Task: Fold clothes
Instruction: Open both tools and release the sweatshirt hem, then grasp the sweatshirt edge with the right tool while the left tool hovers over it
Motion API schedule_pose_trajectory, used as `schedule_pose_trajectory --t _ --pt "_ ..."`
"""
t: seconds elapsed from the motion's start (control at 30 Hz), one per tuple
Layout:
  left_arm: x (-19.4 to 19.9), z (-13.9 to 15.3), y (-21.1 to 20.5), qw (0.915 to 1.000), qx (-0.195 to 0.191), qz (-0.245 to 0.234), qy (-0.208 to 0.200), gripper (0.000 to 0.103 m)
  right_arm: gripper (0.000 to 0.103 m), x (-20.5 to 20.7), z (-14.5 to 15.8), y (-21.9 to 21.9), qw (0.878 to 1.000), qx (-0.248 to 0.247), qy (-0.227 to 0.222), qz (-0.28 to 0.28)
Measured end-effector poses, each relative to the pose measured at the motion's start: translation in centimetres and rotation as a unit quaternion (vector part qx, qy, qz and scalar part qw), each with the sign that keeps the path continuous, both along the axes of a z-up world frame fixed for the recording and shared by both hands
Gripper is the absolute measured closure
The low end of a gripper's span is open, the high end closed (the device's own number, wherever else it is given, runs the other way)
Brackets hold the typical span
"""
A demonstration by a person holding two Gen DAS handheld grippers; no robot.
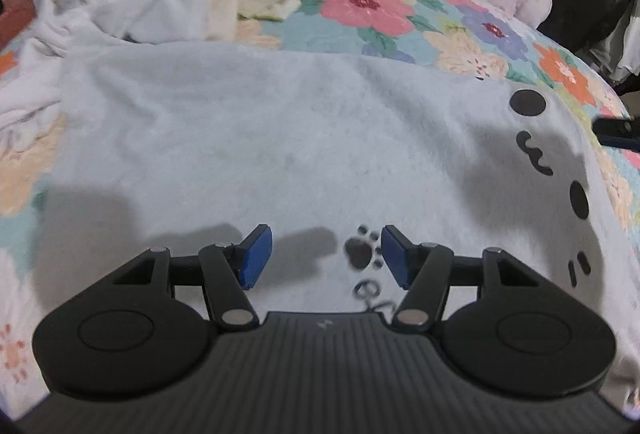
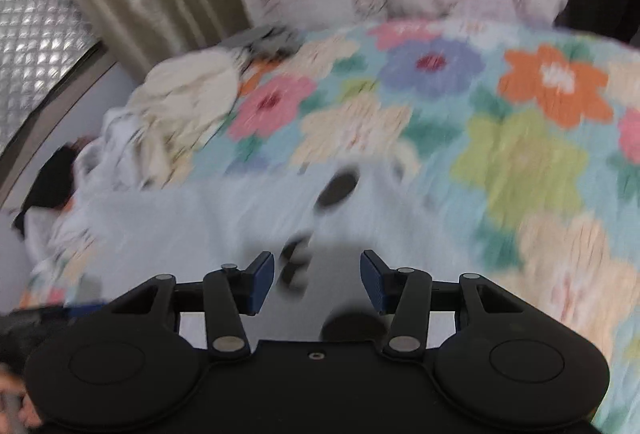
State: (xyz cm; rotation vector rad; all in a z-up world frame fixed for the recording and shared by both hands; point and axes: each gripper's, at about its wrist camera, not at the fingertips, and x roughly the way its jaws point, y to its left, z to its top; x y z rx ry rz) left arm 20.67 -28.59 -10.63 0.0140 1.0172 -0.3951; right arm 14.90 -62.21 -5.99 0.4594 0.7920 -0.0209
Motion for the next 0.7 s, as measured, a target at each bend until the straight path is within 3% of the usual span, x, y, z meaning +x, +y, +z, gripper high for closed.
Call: schedule_pose_trajectory --t 0.13,0.3,0.37,0.5,0.53,0.57,0.6,0.7 --pt "2.0 -1.2 -0.6 0.9996 -0.005 0.003 0.027 0.043 0.049 1.2 -2.4 -1.6 0.997 0.044 -0.001 -0.060" --pt "2.6 -1.9 -0.4 0.9997 0.005 -0.003 0.026 0.043 0.049 3.3 -3.0 -2.5 0.995 0.012 0.008 -0.096" --pt "2.7 -2.3 0.0 0.9994 -0.002 -0.001 0.035 0.043 0.040 4.2 -3.3 -2.7 0.995 0.008 0.016 -0.099" --pt "2.7 -2.8 0.5 0.9993 -0.009 0.000 0.037 0.043 0.036 6.8 -4.7 -2.3 0.996 -0.026 0.041 -0.079" --pt "2.7 -2.8 0.5 0.9994 -0.007 -0.002 0.035 0.043 0.042 7.2 -5.0 -2.0 0.996 -0.031 0.039 -0.069" --pt "2.8 -2.8 0.5 0.9995 -0.004 -0.005 0.032 0.043 0.073 7.5 -5.2 -1.7 0.997 -0.029 0.037 -0.054" --pt "2.8 -2.8 0.4 0.9996 -0.001 -0.007 0.029 0.043 0.080 7.7 -5.3 -1.1 0.998 -0.025 0.037 -0.039" --pt "2.6 -2.2 0.8 0.9999 0.002 -0.003 0.016 0.043 0.084 6.2 -4.4 1.7 0.998 -0.069 -0.001 -0.010"
